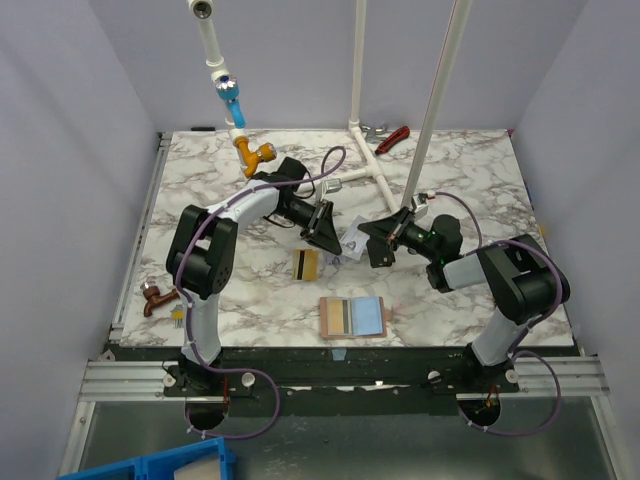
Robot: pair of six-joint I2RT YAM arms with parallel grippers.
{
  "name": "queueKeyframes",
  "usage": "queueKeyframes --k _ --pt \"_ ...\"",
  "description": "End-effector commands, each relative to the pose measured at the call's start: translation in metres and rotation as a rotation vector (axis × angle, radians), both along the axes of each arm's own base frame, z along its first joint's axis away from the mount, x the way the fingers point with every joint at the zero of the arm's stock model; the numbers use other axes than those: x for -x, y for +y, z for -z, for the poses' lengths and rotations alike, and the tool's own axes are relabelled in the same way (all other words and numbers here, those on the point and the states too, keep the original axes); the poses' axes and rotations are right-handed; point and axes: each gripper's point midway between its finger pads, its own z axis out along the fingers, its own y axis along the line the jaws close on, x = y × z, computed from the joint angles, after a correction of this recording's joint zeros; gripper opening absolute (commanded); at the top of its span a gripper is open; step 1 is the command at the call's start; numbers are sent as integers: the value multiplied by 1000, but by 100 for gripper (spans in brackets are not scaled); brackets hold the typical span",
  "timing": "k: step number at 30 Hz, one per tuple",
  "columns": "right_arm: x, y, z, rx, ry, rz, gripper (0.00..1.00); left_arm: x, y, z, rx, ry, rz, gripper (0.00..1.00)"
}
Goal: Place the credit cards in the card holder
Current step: Place the credit card at the center of the board.
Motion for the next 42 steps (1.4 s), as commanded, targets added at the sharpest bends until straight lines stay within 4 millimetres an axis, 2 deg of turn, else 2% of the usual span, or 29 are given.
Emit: queueKeyframes --k 1,6,9,16,21,25,27,32,38,42 --pt "6 1 -1 -10 -30 -37 1 -1 1 -15 69 -6 -6 26" --pt "7 2 -8 -37 -46 -40 1 -1 1 -14 69 -4 -9 21" --pt "10 5 -14 -58 -70 -55 2 -1 1 -16 75 -15 -8 15" --pt "15 8 -11 -60 -64 -78 2 -1 1 -20 83 -20 -10 1" --pt "16 7 -10 -64 -59 -75 1 -2 -1 -21 91 -8 -11 3" --pt "14 12 -18 -101 -74 -100 1 -1 -2 -22 93 -24 -3 13" --pt "16 18 -21 -121 -84 -136 1 0 -2 -21 100 -17 -4 13" --pt "18 18 -21 -140 -86 -138 1 2 -3 -23 117 2 -2 14" --pt "24 19 -16 -126 -95 -160 2 4 -2 -22 122 4 3 0" --pt "29 19 -6 -121 -65 -179 4 2 -2 -25 132 5 1 0"
